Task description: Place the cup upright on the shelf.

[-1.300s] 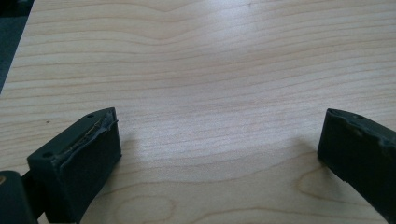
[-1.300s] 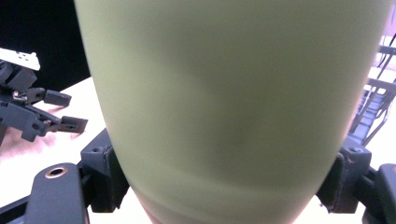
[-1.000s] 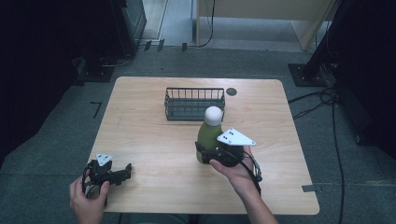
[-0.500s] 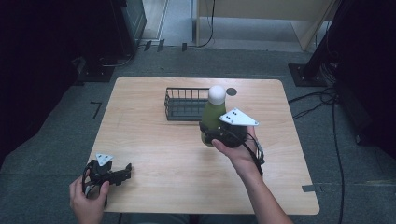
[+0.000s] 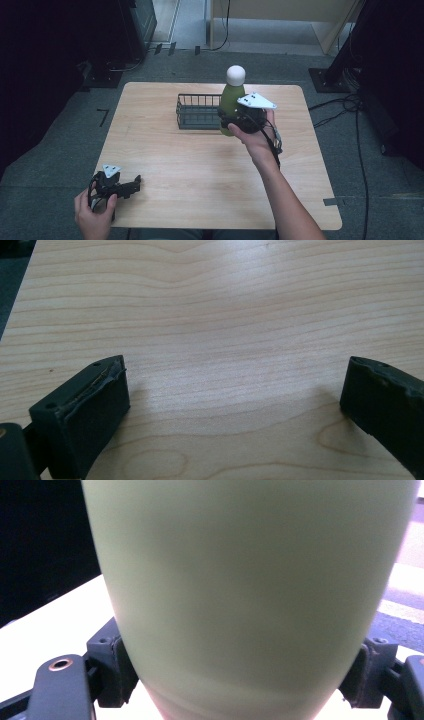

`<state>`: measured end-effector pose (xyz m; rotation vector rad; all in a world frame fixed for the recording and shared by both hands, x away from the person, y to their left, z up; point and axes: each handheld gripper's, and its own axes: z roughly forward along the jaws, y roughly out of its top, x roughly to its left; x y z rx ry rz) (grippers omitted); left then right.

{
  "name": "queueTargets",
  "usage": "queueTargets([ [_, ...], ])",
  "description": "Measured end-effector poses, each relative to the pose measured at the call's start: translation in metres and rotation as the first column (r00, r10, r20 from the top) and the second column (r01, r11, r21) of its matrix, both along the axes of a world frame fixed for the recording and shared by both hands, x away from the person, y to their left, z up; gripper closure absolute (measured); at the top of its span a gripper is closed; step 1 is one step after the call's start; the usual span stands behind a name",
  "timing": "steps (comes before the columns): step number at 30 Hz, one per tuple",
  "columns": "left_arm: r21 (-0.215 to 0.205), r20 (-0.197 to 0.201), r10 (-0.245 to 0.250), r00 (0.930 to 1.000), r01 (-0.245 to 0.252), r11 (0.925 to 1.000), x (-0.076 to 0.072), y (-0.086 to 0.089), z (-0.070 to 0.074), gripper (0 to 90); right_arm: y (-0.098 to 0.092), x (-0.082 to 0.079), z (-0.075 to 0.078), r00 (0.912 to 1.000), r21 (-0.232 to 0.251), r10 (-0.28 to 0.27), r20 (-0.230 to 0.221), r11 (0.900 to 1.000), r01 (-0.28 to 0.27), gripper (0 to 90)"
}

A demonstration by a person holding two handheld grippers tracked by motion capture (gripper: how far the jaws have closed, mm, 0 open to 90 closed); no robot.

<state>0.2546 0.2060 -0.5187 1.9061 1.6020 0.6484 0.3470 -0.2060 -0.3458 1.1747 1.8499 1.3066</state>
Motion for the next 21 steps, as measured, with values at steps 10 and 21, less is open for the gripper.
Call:
queueTargets([
  [10,0.001,-0.001,-0.001,1.0000,0.001,1.0000,0.000,0.000,0.000,0.0,0.002,0.033,0.001,0.9985,-0.019,-0.054,0.001,0.998,0.054,20.1],
  [21,0.001,-0.002,-0.001,1.0000,0.001,1.0000,0.000,0.000,0.000,0.0,0.003,0.068,0.003,0.9945,0.000,-0.104,0.016,0.995,0.104,20.1],
])
